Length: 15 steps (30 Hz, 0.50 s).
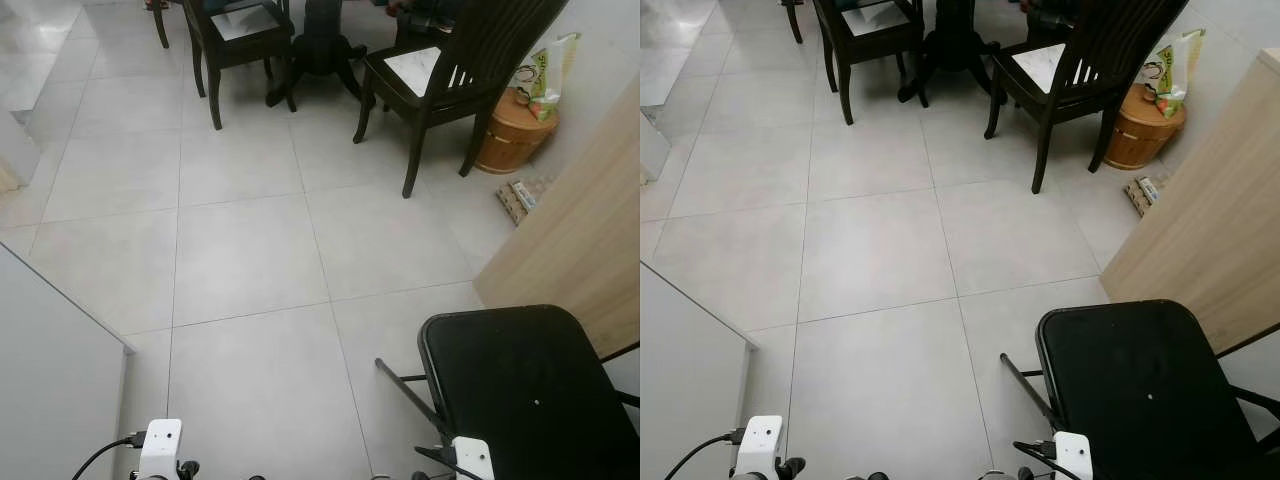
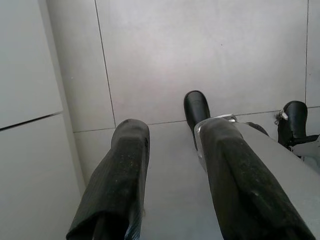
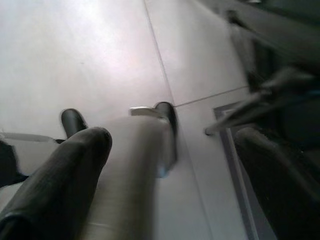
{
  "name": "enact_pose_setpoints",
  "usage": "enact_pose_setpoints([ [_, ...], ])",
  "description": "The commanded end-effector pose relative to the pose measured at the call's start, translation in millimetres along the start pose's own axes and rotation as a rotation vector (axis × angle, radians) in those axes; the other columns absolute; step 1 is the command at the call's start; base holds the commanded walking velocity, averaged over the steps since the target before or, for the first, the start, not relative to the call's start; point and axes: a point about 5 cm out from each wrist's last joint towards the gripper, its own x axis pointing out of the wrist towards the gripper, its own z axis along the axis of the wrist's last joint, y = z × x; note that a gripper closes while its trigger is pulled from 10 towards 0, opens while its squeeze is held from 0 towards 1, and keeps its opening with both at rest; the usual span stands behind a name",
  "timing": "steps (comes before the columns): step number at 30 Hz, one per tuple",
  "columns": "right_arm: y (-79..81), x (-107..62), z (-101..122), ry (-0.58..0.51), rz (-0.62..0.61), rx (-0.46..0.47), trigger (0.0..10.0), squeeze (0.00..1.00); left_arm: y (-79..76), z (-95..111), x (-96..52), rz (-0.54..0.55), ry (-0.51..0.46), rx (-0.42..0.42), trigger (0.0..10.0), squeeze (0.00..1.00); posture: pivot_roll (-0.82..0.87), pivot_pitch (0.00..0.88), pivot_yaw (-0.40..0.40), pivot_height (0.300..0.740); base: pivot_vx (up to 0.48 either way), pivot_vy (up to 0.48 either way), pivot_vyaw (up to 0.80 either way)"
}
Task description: Restocking fridge
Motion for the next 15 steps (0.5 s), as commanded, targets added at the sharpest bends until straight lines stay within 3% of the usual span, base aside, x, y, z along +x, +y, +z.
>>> enact_pose_setpoints([
  [1, 2.7, -1.0, -9.2, 0.025, 0.004, -0.007, 10.0, 0.0, 0.2, -13.3, -1.9, -0.004, 0.053, 0.002, 10.0, 0.0, -0.16, 0.144, -0.019, 0.74, 0.0, 0.0, 0.0],
  [3, 10.8, 0.2, -9.7, 0.02, 0.013, -0.017, 10.0, 0.0, -0.2, -13.3, -1.8, -0.005, 0.054, 0.004, 10.0, 0.0, -0.16, 0.144, -0.019, 0.74, 0.0, 0.0, 0.29],
  [8, 29.2, 3.0, -8.7, 0.011, 0.035, -0.019, 10.0, 0.0, -1.1, -13.2, -1.7, -0.007, 0.054, 0.004, 10.0, 0.0, -0.16, 0.141, -0.019, 0.74, 0.0, 0.0, 0.8],
  [15, 39.8, 5.1, -3.9, 0.0, 0.048, -0.026, 10.0, 0.0, -2.2, -12.0, -1.3, -0.008, 0.051, 0.002, 10.0, 0.0, -0.16, 0.139, -0.02, 0.74, 0.0, 0.0, 0.8],
])
